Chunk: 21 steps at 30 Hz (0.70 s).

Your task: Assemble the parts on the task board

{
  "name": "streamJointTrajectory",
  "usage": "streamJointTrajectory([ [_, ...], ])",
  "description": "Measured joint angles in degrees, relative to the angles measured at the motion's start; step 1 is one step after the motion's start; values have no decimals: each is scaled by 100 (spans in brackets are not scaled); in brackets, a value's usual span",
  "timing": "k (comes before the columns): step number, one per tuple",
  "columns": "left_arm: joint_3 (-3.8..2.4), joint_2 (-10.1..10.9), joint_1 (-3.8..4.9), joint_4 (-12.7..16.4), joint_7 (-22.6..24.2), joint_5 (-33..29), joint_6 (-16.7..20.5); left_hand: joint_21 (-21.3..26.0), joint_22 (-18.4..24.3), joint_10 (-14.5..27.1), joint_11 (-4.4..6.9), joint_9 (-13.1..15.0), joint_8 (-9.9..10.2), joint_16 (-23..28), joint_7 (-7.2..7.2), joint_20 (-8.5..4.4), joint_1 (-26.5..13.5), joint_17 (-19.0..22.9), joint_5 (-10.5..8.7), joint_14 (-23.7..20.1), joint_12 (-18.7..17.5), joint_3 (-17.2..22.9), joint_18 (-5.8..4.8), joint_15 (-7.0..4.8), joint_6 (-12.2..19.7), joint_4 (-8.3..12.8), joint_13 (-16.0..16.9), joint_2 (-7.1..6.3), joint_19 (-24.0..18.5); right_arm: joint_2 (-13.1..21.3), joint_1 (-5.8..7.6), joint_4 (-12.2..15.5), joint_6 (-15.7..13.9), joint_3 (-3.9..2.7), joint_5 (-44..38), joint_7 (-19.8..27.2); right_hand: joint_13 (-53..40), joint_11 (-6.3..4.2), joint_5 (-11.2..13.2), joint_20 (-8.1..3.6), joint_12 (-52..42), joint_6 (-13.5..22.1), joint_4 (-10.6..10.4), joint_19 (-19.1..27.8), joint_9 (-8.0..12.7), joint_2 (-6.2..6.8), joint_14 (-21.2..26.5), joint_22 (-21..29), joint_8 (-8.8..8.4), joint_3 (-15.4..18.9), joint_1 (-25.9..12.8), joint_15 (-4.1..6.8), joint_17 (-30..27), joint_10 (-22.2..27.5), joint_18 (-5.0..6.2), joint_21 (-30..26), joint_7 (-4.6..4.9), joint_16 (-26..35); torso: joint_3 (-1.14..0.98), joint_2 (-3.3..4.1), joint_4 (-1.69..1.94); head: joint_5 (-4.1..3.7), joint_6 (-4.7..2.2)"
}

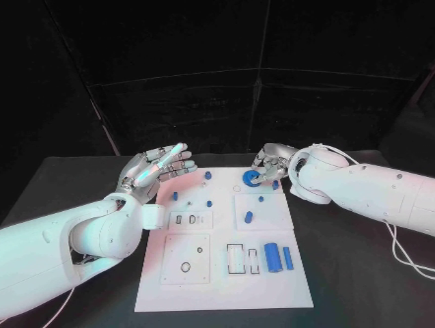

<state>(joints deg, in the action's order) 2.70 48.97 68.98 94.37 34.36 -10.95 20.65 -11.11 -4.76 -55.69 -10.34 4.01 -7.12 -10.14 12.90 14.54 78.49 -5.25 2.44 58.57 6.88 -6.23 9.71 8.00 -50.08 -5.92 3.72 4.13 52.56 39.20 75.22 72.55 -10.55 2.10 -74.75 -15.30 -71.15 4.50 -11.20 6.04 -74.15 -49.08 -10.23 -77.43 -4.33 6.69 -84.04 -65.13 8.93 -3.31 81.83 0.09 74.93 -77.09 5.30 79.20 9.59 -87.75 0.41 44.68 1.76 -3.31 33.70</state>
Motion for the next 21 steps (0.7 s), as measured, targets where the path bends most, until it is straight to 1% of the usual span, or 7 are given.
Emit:
streamJointTrajectory([
  [9, 1, -8, 0, -14, -5, 0, -6, 0, 0, 0, 0, 0, 0, 0, 0, 0, 0, 0, 0, 0, 0, 0, 0, 0, 0, 0, 0, 0, 0, -57, -4, -68, 120, 0, -117, 6, -60, -13, 0, 0, -75, -39, 21, 0, 1, -37, 0, -27, 27, -22, 37, 0, -1, -13, 0, 0, -2, 0, 0, 2, 0, 2, 19],
  [12, 1, -10, -1, -16, -6, 0, -7, 0, -1, 0, 0, 0, 0, 0, 0, 0, 0, 0, 0, 0, 0, 0, 0, 0, 0, 0, 0, 0, 0, -72, -5, -81, 146, 0, -153, 9, -87, 0, 0, 0, -86, -52, 48, 0, 1, -44, 0, -27, 54, -17, 43, 0, -1, -41, 1, 3, -14, 0, 0, 3, 0, 2, 24],
  [13, 1, -10, -1, -18, -6, 0, -8, 0, -1, 0, 0, 0, 0, 0, 0, 0, 0, -1, 0, 0, 0, 0, 0, 0, 0, 0, 0, 0, 0, -77, -5, -82, 154, 0, -168, 11, -105, 0, 0, 0, -111, -60, 55, 0, 1, -68, 0, -32, 54, -23, 68, 0, -1, -41, 1, 21, -23, 0, 0, 3, 0, 2, 26],
  [15, 1, -12, -1, -21, -8, 0, -9, 0, -1, 0, 0, 0, 0, 0, 0, 0, 0, -1, 0, 0, 0, 0, 0, 0, 0, 0, 0, 0, 0, -85, -5, -85, 171, 0, -205, 15, -137, -21, 0, 0, -128, -81, 65, 0, 2, -68, 0, -41, 54, -34, 68, 0, -1, -62, 1, 21, -1, 0, 0, 3, 0, 2, 32],
  [16, 1, -12, -1, -23, -8, 0, -9, 0, -1, 0, 0, 0, 0, 0, 0, 0, 0, -1, 0, 0, 0, 0, 0, 0, 0, 0, 0, 0, 0, -88, -5, -86, 177, -1, -221, 17, -152, -21, 0, 0, -153, -94, 80, 0, 2, -78, 0, -45, 54, -49, 78, 0, -1, -62, 1, 21, -14, 0, -1, 3, 0, 2, 35],
  [19, 1, -14, -1, -28, -10, 0, -10, 0, -1, 0, 0, 0, 0, 0, -1, 0, 0, -1, 0, 0, 0, 0, 0, 0, 0, 0, 0, 0, 0, -90, -4, -94, 195, -4, -278, 22, -191, 0, 0, 0, -172, -112, 143, 0, 4, -125, 0, -56, 83, -80, 124, 0, -1, -85, 1, 21, -14, 0, -1, 3, 0, 1, 41],
  [21, 1, -14, -1, -30, -11, 0, -11, 0, -1, 0, 0, 0, 0, 0, 0, 0, 0, -1, 0, 0, 0, 0, -1, 0, 1, 0, 0, 0, 0, -90, -2, -99, 205, -5, -314, 24, -229, -21, 0, 21, -223, -146, 191, -20, 6, -164, 0, -67, 83, -97, 163, 0, -1, -103, 1, 32, -17, 0, -1, 2, 0, -1, 43],
])
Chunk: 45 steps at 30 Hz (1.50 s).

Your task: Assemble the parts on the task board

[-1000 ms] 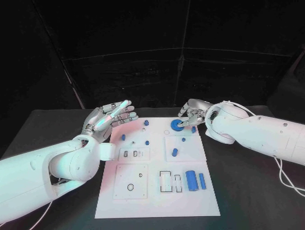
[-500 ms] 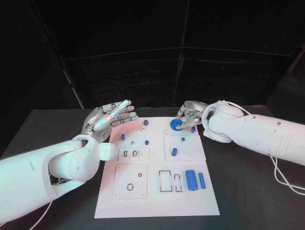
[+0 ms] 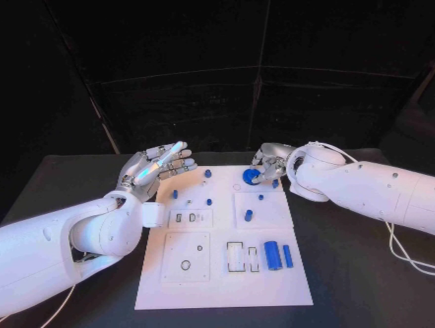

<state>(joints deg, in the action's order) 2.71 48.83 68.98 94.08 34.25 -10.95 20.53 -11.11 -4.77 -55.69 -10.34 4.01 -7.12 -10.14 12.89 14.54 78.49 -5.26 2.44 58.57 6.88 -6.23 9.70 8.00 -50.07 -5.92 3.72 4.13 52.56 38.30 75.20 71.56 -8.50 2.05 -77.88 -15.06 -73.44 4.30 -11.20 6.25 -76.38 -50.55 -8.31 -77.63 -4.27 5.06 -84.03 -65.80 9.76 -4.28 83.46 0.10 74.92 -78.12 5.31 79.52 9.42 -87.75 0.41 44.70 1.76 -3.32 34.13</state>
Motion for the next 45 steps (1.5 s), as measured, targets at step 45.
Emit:
streamJointTrajectory([
  [45, 3, 14, 0, -57, -25, 0, -9, 23, 12, 0, 0, -6, 28, 21, -1, 0, 0, 5, 0, 21, -23, -16, 0, 21, 1, 16, 0, 0, 0, -778, -51, 543, -988, 3, -1048, 33, -150, -154, -49, -134, -499, -540, 533, -174, 17, -123, 9, -311, 43, -951, -243, 74, -2, -419, 2, 165, -39, -45, 8, 1, 16, 97, -10],
])
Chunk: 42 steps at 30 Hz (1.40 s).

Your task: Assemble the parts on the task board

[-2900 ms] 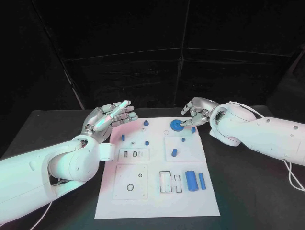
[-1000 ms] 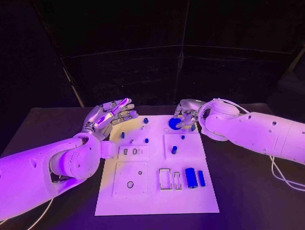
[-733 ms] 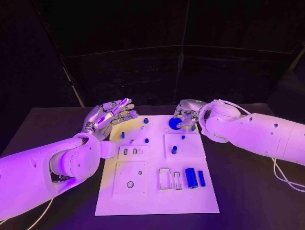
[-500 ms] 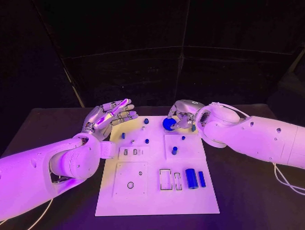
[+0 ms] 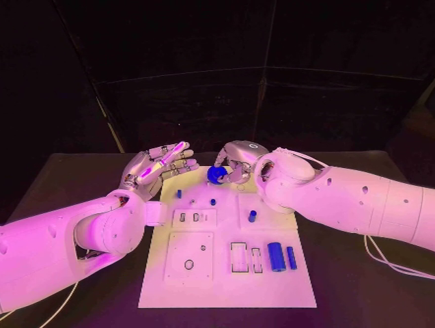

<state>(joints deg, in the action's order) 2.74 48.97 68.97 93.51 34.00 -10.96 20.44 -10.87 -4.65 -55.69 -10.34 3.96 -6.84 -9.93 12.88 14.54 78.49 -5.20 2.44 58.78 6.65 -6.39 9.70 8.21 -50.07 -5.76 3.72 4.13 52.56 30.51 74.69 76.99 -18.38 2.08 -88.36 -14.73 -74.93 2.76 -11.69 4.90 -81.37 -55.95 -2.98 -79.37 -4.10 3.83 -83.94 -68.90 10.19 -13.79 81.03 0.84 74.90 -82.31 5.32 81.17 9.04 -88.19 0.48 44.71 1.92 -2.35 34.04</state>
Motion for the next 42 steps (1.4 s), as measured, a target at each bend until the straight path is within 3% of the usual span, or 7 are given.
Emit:
streamJointTrajectory([
  [12, 0, -16, 1, -12, 0, 0, -3, 0, -1, 0, 0, 1, 0, 0, 0, 0, 0, 0, 0, 0, 0, 0, 0, 0, 0, 0, 0, 0, 0, -462, -132, -474, 9, 17, -167, 9, 0, 0, 2, 0, 0, -68, -5, 0, 9, 30, 0, 1, -45, -5, -31, 0, 2, 0, 0, 0, -11, 0, -3, 3, -3, 35, 31],
  [25, 0, -28, 2, -13, 0, 0, -5, 0, -1, 0, 0, 1, 0, 0, 0, 0, 0, 0, 0, 0, 0, 0, 0, 0, 0, 0, 0, 0, 0, -642, -171, -652, 80, 20, -233, 10, 1, 0, 5, 0, 23, -96, 0, 0, 11, 33, 0, 2, -90, -34, -94, -1, 3, 0, 0, 0, -5, 0, -10, -1, -14, 35, 55],
  [28, -1, -28, 2, -13, 0, 0, -6, 0, -1, 0, 0, 1, 0, 0, 0, 0, 0, 0, 0, 0, 0, 0, 0, 0, 0, 0, 0, 0, 0, -655, -172, -670, 82, 18, -249, 7, 1, 0, 37, 0, 51, -116, -11, 0, 11, 95, 0, 2, -90, -48, -172, -1, 3, 0, 0, 0, -23, 0, -10, -1, -15, 43, 62],
  [33, -1, -28, 2, -14, -1, 0, -7, 0, 6, 0, 0, 1, 0, 0, 0, 0, 0, 7, 0, 0, 0, 0, 0, 0, 0, 0, 0, 0, 0, -667, -172, -698, 99, 17, -267, -2, 1, 65, 70, 0, 142, -90, -24, 1, 19, 161, 0, 21, -209, -53, -298, -1, 3, 65, 0, 0, -63, 0, -10, -2, -20, 54, 73],
  [39, -1, -34, 2, -22, -2, 0, -8, 0, 6, 0, 0, 2, 0, 0, 0, 0, 0, 6, 0, 0, 0, 0, 0, 0, 0, 0, 0, 0, 0, -685, -179, -729, 144, 19, -278, -15, 1, 174, 151, 63, 309, 287, -77, -18, 37, 199, 1, 38, -459, 102, -529, -45, 2, 178, 0, 0, 31, 0, -10, -2, -21, 58, 87],
  [42, -1, -35, 2, -25, -2, 0, -8, 0, 6, 0, 0, 2, 0, 0, 0, 0, 0, 6, 0, 0, 0, 0, 0, 0, 0, 0, 0, 0, 0, -686, -179, -733, 172, 19, -283, -24, 1, 174, 173, 85, 337, 332, -99, 3, 37, 225, 1, 38, -509, 157, -542, -44, 2, 218, 0, 0, 65, 0, -10, -3, -21, 58, 92],
])
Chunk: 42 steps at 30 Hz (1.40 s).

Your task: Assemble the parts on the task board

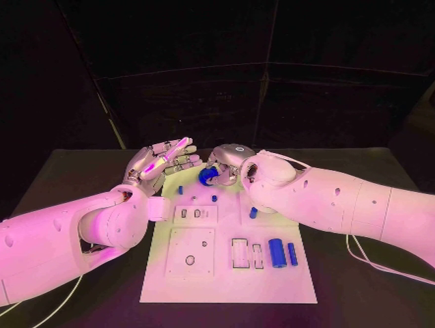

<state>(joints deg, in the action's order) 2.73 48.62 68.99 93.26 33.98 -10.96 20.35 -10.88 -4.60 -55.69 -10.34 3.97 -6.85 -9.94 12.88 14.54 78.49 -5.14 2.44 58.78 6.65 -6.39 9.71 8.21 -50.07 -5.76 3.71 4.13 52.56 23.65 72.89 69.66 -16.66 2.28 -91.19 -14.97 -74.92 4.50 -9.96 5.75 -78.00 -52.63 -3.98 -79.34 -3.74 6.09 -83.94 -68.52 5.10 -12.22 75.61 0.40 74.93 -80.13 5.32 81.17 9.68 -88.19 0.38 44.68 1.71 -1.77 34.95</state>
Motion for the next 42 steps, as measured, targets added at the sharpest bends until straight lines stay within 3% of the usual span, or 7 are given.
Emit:
streamJointTrajectory([
  [38, 0, -26, 0, -57, -22, 0, -24, 22, 4, 0, 0, -5, 19, 22, 0, -20, 0, 5, 0, 0, -26, -16, 0, 0, 0, 16, 0, 0, 20, 117, -3, 179, 36, 4, 2, -48, 0, 0, 82, 20, 0, 36, -15, -22, -18, 31, -20, -20, -45, 127, -29, -20, -2, -1, 0, 0, 4, 0, -1, 0, 3, -5, 52],
  [42, 0, -25, 0, -58, -24, 0, -25, 22, 4, 0, 0, -5, 19, 22, 0, -20, 0, 4, 0, 0, -26, -16, 0, 0, 0, 16, 0, 0, 20, 110, -3, 146, 68, 4, 15, -73, 0, 0, 111, 20, 0, 54, -209, -22, -17, 40, 1, -20, -103, 309, -253, -40, -2, 0, 0, 0, 21, 0, -1, 0, 2, -8, 49],
])
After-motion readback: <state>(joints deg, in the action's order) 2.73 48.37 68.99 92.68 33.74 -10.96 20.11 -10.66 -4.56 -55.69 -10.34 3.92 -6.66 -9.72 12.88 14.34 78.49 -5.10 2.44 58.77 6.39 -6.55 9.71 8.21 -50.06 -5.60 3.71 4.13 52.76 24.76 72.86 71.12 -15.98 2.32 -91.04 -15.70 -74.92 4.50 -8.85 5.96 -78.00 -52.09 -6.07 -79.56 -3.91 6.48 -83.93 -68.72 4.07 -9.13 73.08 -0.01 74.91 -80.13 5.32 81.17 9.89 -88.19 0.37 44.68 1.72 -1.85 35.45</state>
